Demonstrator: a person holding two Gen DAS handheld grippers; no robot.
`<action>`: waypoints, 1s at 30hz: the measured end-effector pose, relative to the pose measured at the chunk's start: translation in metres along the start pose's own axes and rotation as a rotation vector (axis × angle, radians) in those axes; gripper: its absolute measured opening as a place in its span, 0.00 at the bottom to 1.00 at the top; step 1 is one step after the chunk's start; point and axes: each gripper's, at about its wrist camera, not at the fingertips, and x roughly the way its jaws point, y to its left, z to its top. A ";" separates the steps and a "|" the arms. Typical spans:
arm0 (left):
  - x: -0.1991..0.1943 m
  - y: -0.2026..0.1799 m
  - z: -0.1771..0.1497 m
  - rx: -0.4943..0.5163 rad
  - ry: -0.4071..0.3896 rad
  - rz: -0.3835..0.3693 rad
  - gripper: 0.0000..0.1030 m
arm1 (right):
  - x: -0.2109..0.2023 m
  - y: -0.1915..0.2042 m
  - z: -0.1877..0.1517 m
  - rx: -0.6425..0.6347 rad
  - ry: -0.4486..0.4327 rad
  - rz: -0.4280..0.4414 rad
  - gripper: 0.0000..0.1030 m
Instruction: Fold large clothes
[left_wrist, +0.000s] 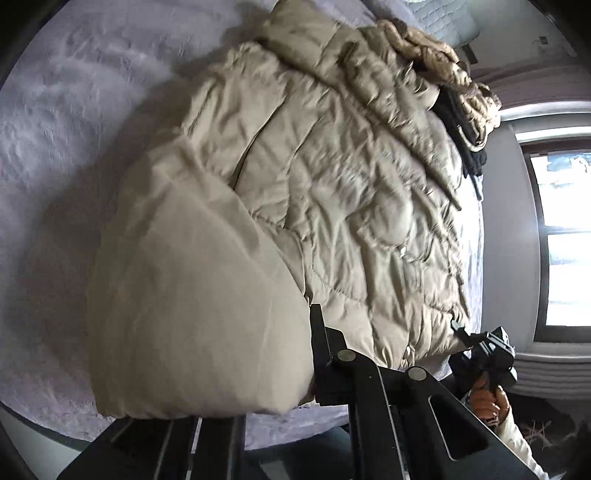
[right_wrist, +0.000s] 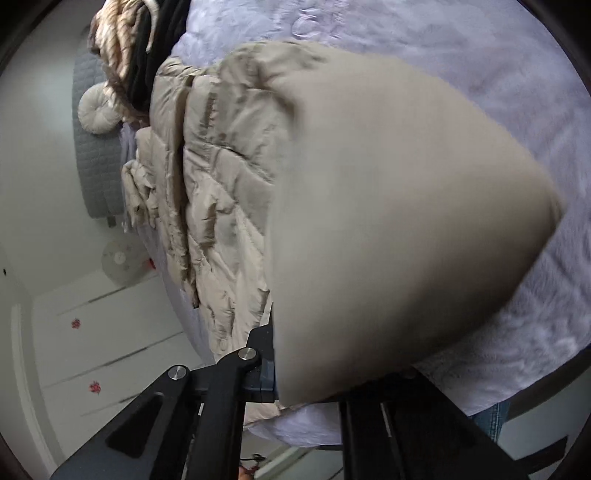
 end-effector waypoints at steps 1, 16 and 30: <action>-0.005 -0.005 0.003 0.002 -0.013 -0.005 0.13 | -0.002 0.008 0.002 -0.031 0.012 0.009 0.09; -0.072 -0.110 0.141 0.084 -0.325 0.041 0.13 | 0.003 0.221 0.100 -0.532 0.065 0.057 0.09; 0.018 -0.104 0.304 0.131 -0.260 0.170 0.14 | 0.128 0.288 0.212 -0.511 0.007 -0.117 0.09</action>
